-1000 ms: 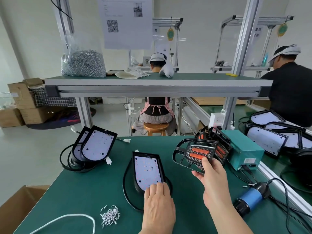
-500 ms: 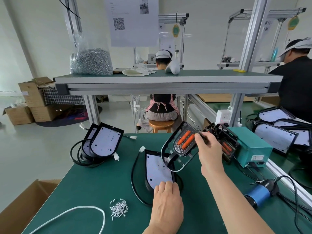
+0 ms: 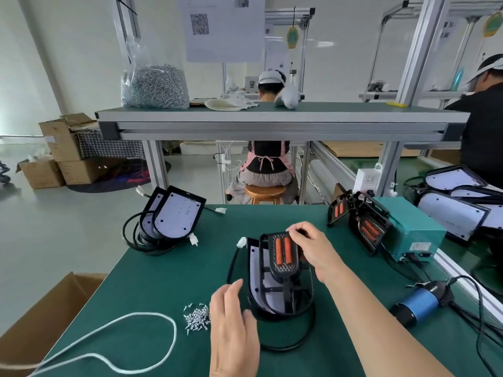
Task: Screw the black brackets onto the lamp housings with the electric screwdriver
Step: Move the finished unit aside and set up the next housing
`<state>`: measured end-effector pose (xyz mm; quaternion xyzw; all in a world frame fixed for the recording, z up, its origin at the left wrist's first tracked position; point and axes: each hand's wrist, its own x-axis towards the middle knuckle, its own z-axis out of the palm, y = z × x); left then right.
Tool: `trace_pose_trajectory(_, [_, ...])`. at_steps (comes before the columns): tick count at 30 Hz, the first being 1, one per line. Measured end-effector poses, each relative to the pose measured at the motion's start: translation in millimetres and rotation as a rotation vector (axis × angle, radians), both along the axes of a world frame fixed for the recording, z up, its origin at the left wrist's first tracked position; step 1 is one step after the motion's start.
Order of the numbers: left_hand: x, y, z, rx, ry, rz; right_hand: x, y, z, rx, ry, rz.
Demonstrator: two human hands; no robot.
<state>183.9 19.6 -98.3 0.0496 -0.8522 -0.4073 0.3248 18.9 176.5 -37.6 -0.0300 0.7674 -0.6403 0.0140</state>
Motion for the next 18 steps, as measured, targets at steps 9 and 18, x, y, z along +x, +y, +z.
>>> trace_pose_trajectory(9, [-25,2,1,0.095,-0.323,0.03,-4,-25,-21,0.167,0.154,-0.143])
trace_pose_trajectory(18, [-27,5,-1,0.073,-0.332,-0.092,-1,-17,-43,0.68,0.372,-0.008])
